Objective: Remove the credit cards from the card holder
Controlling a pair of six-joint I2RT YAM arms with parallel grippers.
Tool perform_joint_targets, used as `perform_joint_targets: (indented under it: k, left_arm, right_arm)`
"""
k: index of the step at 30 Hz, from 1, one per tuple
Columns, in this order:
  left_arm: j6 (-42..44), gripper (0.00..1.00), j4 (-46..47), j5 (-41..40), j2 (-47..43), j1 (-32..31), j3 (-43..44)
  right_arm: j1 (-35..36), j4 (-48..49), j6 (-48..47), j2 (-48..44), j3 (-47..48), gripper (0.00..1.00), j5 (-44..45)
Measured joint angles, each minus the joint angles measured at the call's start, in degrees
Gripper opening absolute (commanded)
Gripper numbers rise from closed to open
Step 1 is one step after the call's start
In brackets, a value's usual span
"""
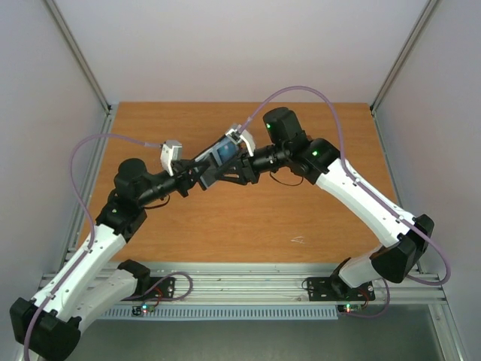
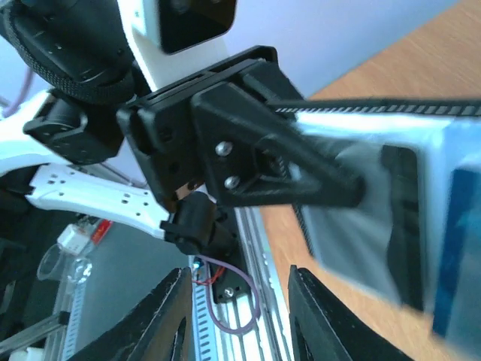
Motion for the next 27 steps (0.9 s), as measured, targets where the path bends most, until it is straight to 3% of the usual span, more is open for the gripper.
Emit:
perform_joint_targets:
  k: [5, 10, 21, 27]
  left_arm:
    - [-3.3, 0.00, 9.3, 12.5, -1.0, -0.1, 0.0]
    - [-4.6, 0.00, 13.2, 18.6, -1.1, -0.1, 0.0]
    - [-5.6, 0.00, 15.3, 22.4, -1.2, 0.0, 0.0]
    - [-5.9, 0.00, 15.7, 23.1, -1.2, 0.0, 0.0]
  right_arm:
    - [-0.7, 2.4, 0.1, -0.9, 0.0, 0.32, -4.6]
    - [-1.9, 2.3, 0.0, -2.7, -0.2, 0.29, -5.1]
    - [-2.4, -3.5, -2.5, -2.7, 1.4, 0.28, -2.0]
    - [-1.0, -5.4, -4.3, -1.2, 2.2, 0.11, -1.9]
